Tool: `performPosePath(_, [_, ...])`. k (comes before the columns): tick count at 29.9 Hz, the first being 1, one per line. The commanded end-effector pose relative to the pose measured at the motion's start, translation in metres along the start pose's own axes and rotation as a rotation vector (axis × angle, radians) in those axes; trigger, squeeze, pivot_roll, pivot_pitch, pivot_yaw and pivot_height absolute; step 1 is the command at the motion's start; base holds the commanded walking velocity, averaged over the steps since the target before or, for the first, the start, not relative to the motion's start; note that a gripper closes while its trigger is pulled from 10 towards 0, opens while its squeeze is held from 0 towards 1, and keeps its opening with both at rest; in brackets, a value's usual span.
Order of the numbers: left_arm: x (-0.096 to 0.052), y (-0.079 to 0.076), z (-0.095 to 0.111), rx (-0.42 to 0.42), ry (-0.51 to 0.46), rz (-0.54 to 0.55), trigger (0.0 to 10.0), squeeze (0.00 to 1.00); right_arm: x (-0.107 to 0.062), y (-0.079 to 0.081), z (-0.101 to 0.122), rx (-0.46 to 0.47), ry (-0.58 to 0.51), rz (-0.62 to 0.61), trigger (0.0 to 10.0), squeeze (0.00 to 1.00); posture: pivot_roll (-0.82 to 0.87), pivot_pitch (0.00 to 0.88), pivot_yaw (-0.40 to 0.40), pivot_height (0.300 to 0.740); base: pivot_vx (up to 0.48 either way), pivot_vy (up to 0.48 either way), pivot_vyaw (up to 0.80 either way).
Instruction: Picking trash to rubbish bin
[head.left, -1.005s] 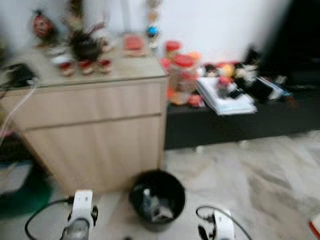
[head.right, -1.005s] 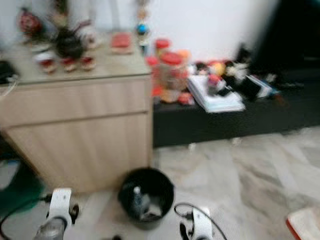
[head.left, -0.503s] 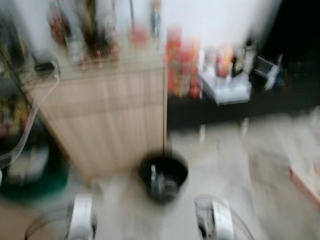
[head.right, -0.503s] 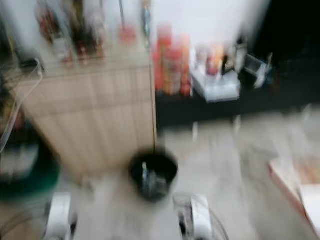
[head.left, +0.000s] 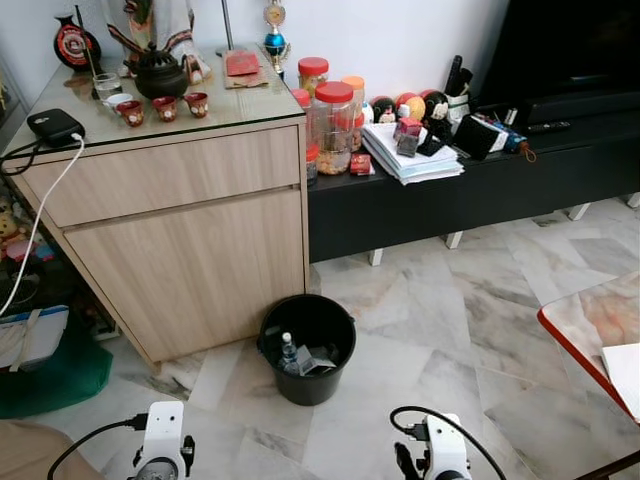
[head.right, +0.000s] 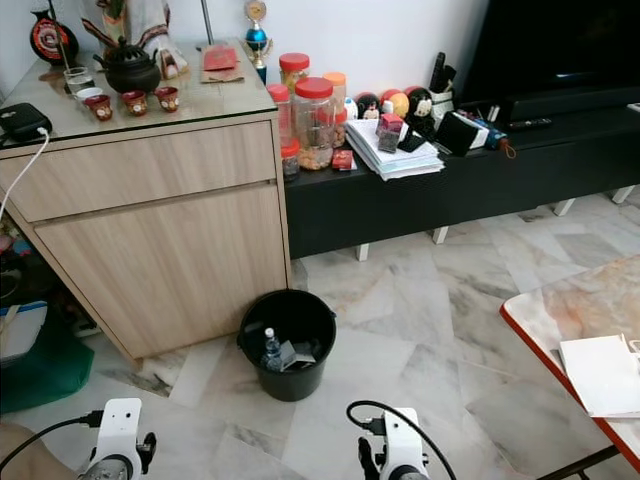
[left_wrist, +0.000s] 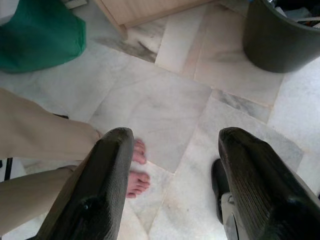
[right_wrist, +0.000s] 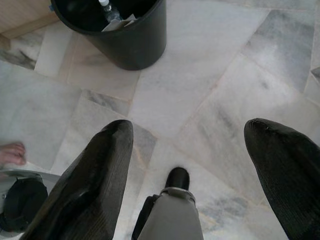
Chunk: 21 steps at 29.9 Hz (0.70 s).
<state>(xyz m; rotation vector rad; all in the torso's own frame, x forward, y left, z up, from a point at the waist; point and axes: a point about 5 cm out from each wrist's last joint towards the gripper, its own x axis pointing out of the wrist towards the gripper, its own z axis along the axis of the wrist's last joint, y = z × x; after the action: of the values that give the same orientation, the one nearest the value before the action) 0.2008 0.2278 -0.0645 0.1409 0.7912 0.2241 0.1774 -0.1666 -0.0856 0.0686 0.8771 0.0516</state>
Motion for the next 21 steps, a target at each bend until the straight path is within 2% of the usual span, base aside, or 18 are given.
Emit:
performPosePath(1, [0.0007, 0.0013, 0.0028, -0.006, -0.01, 0.004, 10.0, 0.0, 0.0006, 0.0003, 0.0031, 0.003, -0.015, -0.004, 10.0, 0.0, -0.04, 0.003, -0.009, 0.74, -0.292, 0.0, 0.0])
performPosePath(18, [0.0012, 0.0022, 0.0042, -0.012, -0.012, 0.012, 10.0, 0.0, 0.0015, 0.0021, 0.0057, 0.032, -0.027, -0.002, 10.0, 0.0, -0.04, 0.015, -0.012, 0.74, -0.292, 0.0, 0.0])
performPosePath(21, [0.0012, 0.002, 0.0044, -0.008, -0.012, 0.012, 10.0, 0.0, 0.0015, 0.0018, 0.0058, 0.034, -0.025, -0.004, 10.0, 0.0, -0.04, 0.015, -0.012, 0.74, 0.0, 0.0, 0.0])
